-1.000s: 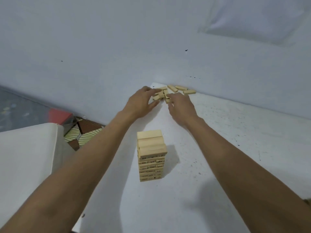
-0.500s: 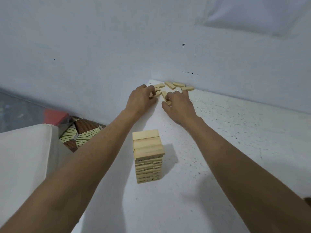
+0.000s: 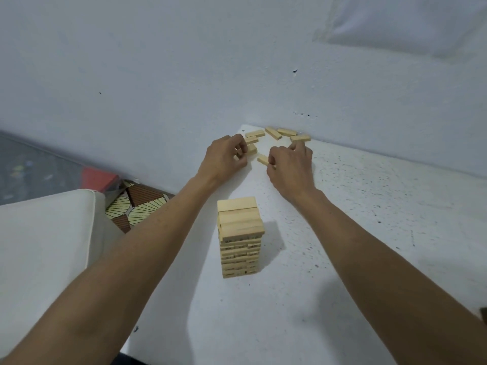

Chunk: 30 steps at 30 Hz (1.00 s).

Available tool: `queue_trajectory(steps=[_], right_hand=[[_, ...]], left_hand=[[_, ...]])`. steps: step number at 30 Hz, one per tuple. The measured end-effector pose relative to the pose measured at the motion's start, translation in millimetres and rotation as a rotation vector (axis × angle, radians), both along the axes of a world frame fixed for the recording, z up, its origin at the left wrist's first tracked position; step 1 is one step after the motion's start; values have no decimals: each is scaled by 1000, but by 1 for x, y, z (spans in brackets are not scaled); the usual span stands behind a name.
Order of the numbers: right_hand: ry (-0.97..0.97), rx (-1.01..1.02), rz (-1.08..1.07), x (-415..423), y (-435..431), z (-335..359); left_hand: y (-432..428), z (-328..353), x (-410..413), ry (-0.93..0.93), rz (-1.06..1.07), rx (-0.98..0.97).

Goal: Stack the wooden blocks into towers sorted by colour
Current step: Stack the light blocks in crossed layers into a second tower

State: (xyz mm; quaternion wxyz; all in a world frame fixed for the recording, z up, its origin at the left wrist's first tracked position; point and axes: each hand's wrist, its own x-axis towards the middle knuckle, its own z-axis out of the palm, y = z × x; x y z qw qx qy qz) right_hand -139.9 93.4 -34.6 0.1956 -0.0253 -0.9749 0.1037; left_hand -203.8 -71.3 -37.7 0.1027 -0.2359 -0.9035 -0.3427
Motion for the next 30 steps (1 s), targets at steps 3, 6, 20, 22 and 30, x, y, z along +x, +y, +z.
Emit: queue_trajectory(steps=[3, 6, 20, 22, 30], right_hand=[[66, -64, 60, 14, 0, -2], [103, -218, 97, 34, 1, 3], [298, -766, 21, 180, 22, 69], [284, -795, -28, 202, 30, 68], [24, -724, -185, 257, 54, 24]], left_hand=[[-10, 9, 14, -55, -39, 89], [-20, 28, 26, -120, -66, 148], [25, 185, 160, -40, -362, -87], [42, 178, 189, -10, -372, -88], [79, 44, 260, -178, -141, 104]])
